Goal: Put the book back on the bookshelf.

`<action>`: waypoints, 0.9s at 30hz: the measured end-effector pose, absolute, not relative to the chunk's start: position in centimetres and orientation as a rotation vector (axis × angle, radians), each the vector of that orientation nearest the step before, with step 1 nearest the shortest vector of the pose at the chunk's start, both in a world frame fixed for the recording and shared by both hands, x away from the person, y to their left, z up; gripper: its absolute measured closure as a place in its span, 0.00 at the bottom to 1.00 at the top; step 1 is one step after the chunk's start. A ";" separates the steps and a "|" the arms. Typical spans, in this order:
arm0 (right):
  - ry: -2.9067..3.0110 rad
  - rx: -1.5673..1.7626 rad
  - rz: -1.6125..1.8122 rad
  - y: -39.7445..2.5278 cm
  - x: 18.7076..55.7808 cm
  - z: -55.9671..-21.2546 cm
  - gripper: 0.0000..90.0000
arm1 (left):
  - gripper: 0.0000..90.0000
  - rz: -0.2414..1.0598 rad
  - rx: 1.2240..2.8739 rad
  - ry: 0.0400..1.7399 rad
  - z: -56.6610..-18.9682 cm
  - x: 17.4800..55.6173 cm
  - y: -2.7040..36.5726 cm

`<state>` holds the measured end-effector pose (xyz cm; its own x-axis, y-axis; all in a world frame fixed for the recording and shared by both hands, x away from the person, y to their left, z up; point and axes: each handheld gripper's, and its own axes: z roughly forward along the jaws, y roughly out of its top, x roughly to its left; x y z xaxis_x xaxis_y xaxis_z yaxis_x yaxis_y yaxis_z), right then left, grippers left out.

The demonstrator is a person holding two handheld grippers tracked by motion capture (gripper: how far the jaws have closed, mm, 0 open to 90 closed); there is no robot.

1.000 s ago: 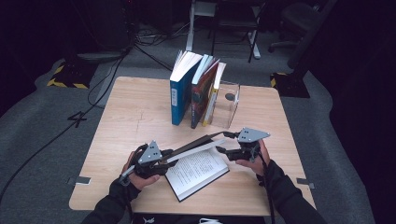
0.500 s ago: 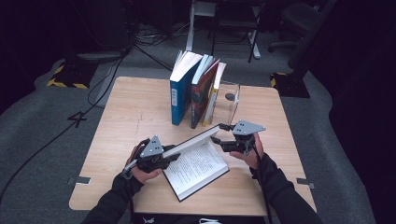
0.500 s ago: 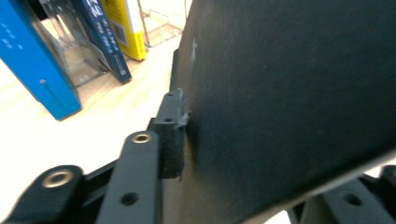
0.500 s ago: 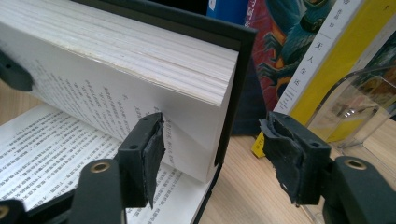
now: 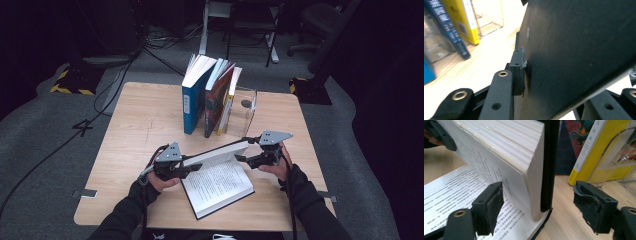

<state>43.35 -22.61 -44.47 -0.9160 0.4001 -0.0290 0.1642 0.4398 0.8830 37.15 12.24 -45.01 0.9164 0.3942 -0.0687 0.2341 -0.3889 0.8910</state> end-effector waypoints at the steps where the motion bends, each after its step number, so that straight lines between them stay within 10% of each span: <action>1: 2.466 0.481 1.480 -22.9 43.3 -44.5 0.29 | 0.73 0.181 1.995 0.444 -45.0 37.4 12.1; 13: 2.439 0.414 1.487 -22.9 42.2 -43.9 0.48 | 0.71 0.160 2.059 0.392 -44.2 39.3 11.8; 27: 2.478 0.205 1.435 -21.7 40.3 -43.5 0.74 | 0.44 0.374 2.180 0.511 -43.2 38.9 12.8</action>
